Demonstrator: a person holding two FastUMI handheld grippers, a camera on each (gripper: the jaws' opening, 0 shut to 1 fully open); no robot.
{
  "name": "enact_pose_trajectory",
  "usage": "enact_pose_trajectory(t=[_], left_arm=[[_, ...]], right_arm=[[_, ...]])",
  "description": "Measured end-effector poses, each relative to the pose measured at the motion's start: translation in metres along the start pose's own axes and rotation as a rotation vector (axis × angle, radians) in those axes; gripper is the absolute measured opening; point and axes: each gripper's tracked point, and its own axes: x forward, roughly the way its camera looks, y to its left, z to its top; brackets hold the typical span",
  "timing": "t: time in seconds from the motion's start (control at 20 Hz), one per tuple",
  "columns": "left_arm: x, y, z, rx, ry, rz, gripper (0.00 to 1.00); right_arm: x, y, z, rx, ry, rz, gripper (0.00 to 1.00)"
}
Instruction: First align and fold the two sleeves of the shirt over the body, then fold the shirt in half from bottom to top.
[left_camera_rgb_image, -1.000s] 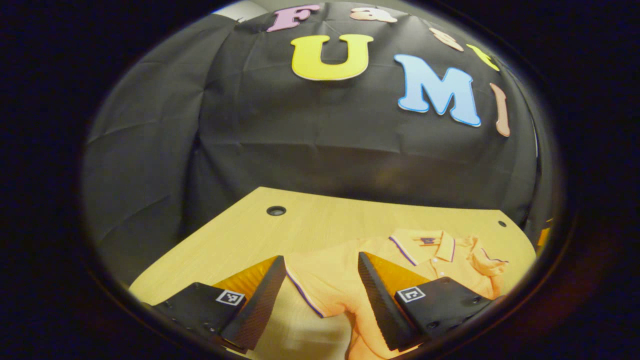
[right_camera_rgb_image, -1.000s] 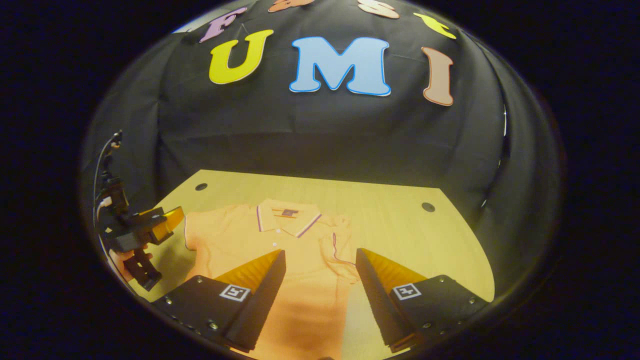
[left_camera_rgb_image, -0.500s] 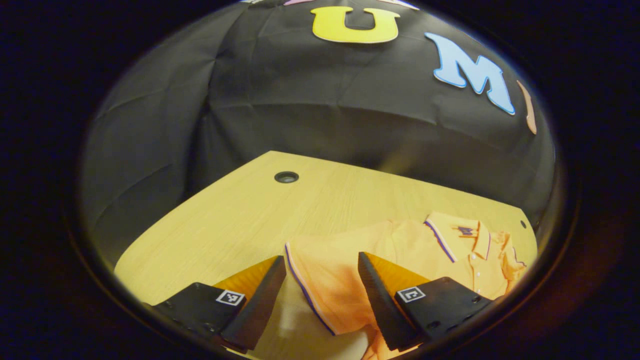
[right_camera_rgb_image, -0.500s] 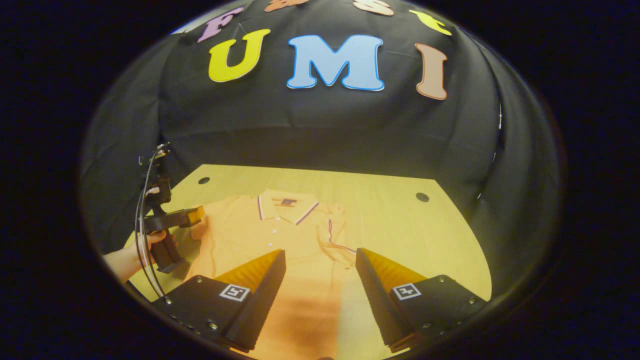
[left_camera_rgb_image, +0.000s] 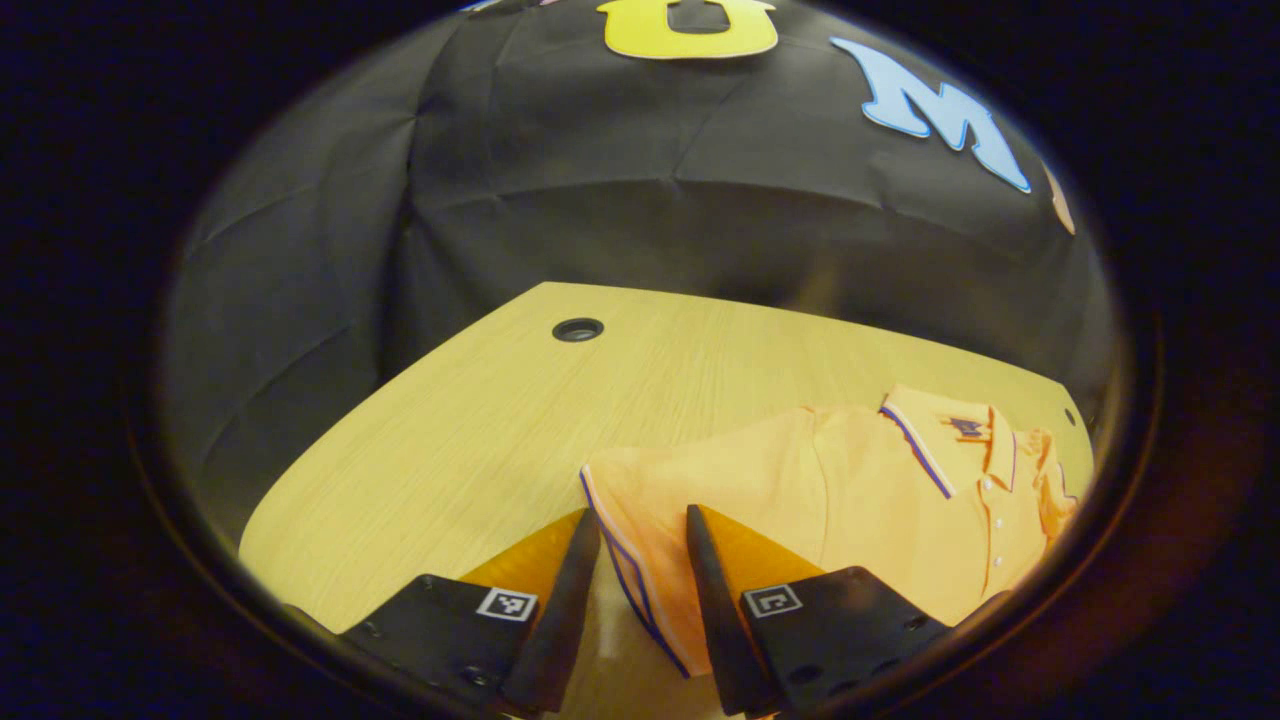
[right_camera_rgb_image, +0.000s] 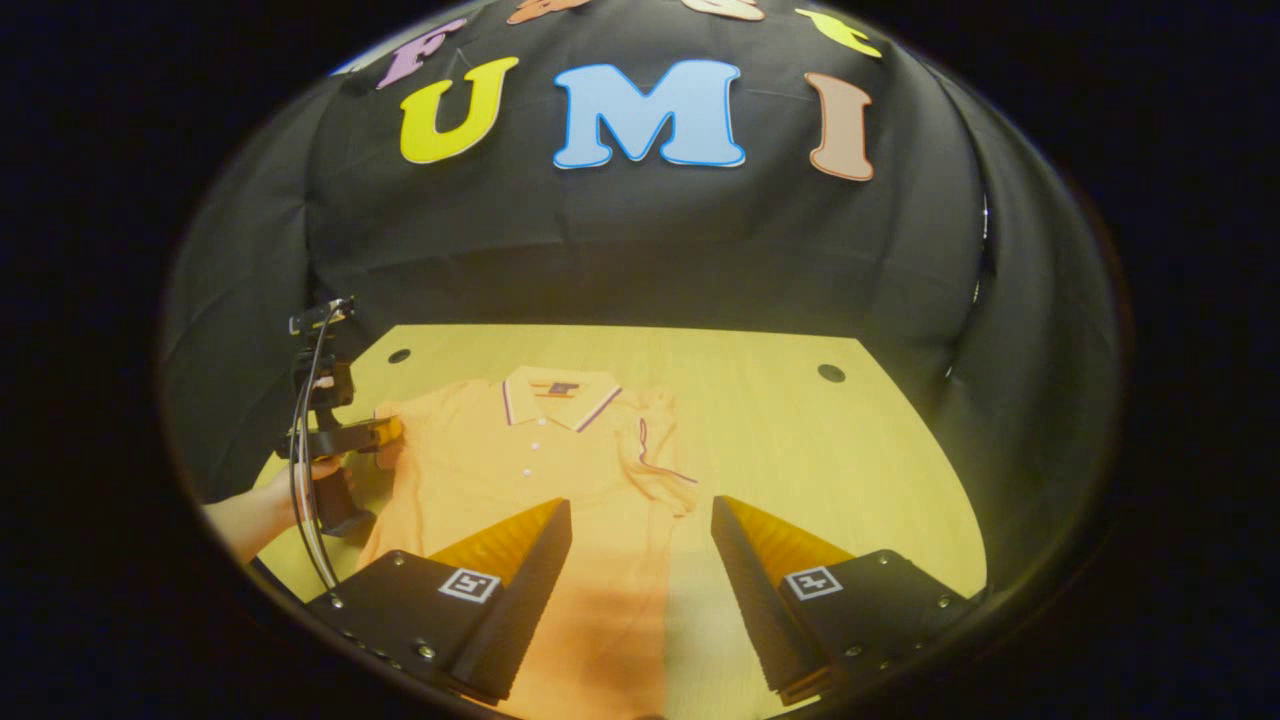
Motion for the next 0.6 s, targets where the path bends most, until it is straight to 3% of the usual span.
enact_pose_trajectory(t=[0.1, 0.2, 0.25, 0.3, 0.6], left_arm=[[0.001, 0.000, -0.001, 0.007, 0.005, -0.002, 0.55], [0.001, -0.003, -0.001, 0.019, 0.008, -0.007, 0.20], [0.002, -0.004, 0.000, 0.029, 0.007, -0.011, 0.20], [0.003, -0.006, 0.001, 0.033, 0.004, -0.014, 0.08], [-0.013, -0.023, 0.024, 0.051, -0.050, -0.039, 0.07]], right_arm=[[0.000, -0.002, -0.003, 0.010, 0.003, -0.002, 0.88], [0.000, -0.003, -0.005, 0.017, 0.010, -0.003, 0.88], [0.000, -0.003, -0.005, 0.021, 0.010, -0.004, 0.88], [-0.001, -0.004, -0.006, 0.023, 0.010, -0.003, 0.88], [-0.002, -0.009, -0.007, 0.022, 0.007, -0.020, 0.88]])
